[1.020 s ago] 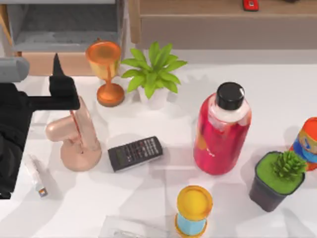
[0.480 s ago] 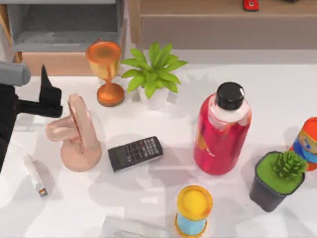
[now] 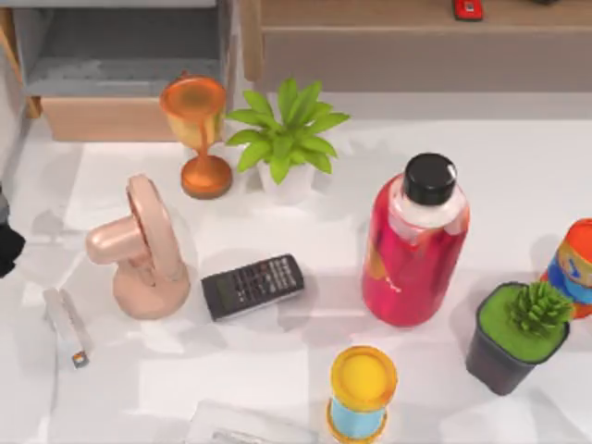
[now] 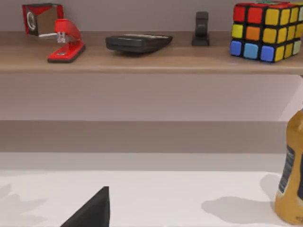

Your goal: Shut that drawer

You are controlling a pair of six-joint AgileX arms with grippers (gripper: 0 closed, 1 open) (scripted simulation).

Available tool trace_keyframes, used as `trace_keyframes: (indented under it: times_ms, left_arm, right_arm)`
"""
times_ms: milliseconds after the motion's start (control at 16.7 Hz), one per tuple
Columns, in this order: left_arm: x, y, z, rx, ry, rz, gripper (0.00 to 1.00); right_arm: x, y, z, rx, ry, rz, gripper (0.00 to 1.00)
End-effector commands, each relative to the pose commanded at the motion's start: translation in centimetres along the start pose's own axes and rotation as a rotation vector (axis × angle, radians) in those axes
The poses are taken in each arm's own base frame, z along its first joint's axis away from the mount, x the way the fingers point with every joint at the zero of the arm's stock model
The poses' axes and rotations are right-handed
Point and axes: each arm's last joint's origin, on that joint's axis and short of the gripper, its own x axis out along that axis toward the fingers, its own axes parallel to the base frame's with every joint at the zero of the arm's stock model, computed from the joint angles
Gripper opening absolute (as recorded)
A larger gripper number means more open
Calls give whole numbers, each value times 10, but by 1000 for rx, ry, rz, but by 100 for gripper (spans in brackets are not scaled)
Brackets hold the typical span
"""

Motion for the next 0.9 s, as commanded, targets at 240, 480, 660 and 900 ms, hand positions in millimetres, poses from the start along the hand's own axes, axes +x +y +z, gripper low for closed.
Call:
trace_keyframes:
  times_ms: [240, 480, 660, 900]
  left_arm:
    - [1, 18, -54, 286, -28, 12, 100]
    - [-1, 41, -95, 558, -67, 84, 100]
    - [-3, 54, -114, 695, -81, 131, 100]
    - [-3, 57, -118, 725, -83, 142, 100]
  right_arm:
    - [0, 0, 0, 0, 0, 0, 100]
    - [0, 0, 0, 0, 0, 0, 100]
    - [0, 0, 0, 0, 0, 0, 100]
    - [0, 0, 0, 0, 0, 0, 100]
